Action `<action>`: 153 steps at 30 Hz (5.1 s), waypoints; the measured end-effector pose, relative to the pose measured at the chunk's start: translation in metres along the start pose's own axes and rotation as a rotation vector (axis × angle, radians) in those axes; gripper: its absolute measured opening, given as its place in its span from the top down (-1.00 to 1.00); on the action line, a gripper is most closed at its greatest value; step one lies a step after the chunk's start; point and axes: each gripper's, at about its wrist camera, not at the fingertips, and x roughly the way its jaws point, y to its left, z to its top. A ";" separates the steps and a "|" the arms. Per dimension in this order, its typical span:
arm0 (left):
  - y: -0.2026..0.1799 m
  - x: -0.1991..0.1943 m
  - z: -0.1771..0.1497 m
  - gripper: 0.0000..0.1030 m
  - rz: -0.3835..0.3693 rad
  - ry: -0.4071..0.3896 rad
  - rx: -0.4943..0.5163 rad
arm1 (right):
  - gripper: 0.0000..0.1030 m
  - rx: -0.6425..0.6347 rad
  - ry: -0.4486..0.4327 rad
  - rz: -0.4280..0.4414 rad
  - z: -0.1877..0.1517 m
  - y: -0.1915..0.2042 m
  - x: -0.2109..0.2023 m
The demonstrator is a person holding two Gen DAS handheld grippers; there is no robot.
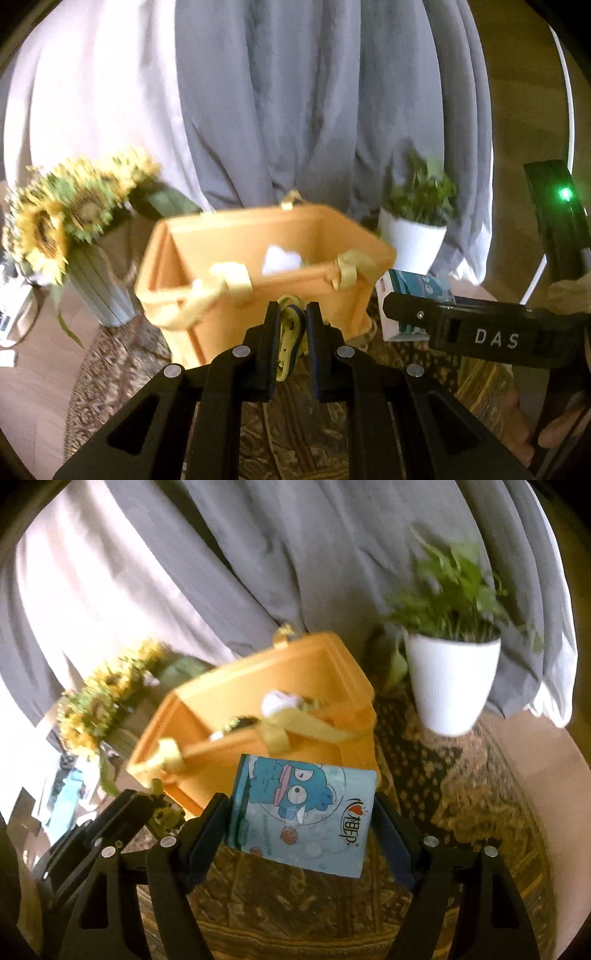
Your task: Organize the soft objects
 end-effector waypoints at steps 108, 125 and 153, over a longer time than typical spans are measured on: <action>0.053 -0.085 0.047 -1.00 0.362 -0.091 -0.043 | -0.77 -0.197 -0.237 -0.180 0.016 0.064 -0.065; 0.049 -0.156 0.014 -1.00 0.293 -0.122 0.009 | -0.77 -0.120 -0.293 -0.231 -0.052 0.086 -0.128; -0.035 -0.254 -0.042 -1.00 0.350 -0.159 -0.014 | -0.77 -0.168 -0.299 -0.171 -0.122 0.043 -0.235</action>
